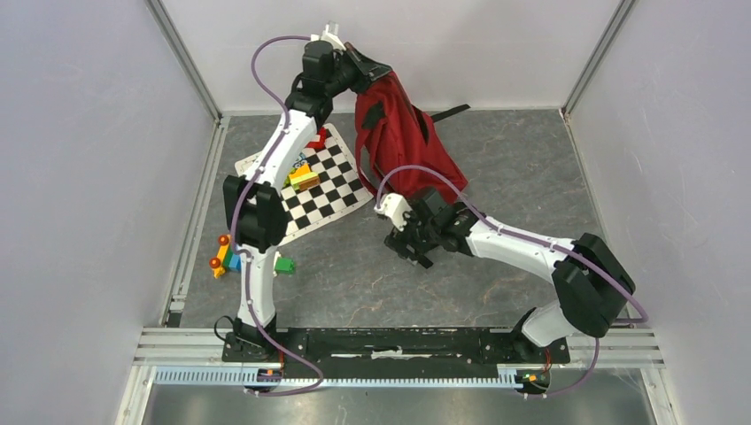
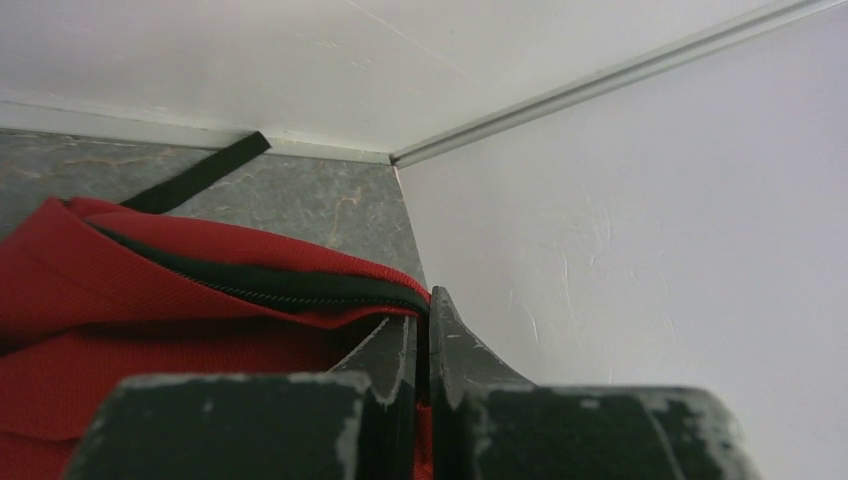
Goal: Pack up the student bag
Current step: Adjust the student bag at the center of the board, then pick up the stationery from the center of the board.
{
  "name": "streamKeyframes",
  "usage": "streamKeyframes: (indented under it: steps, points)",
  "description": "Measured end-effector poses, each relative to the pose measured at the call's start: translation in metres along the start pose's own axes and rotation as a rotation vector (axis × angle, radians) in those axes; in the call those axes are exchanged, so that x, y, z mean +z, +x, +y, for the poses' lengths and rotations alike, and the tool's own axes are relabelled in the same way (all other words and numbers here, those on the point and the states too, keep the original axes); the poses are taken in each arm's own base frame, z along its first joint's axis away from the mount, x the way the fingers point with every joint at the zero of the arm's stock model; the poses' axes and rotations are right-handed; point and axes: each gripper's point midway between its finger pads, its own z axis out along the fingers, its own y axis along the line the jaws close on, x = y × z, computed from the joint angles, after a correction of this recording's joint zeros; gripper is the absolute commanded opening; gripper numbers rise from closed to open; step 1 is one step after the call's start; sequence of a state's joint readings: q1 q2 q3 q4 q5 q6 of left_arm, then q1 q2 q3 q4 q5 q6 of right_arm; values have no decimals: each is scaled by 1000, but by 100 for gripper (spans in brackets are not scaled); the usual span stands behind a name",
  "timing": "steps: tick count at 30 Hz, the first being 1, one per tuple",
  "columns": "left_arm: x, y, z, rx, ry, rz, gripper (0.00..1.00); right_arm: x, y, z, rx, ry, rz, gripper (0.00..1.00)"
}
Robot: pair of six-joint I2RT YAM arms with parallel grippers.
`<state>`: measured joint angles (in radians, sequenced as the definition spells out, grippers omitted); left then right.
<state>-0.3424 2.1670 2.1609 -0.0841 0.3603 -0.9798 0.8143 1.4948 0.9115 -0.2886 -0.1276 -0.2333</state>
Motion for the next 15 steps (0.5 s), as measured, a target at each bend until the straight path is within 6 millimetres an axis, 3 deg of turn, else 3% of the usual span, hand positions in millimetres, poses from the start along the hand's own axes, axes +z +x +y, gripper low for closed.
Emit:
streamKeyframes:
  steps: [9,15]
  points:
    - [-21,-41,46,-15,-63,-15,2,1,17,-70,88,147,-8,67]
    - [-30,-50,70,-30,-100,-8,2,5,40,-92,131,174,27,57]
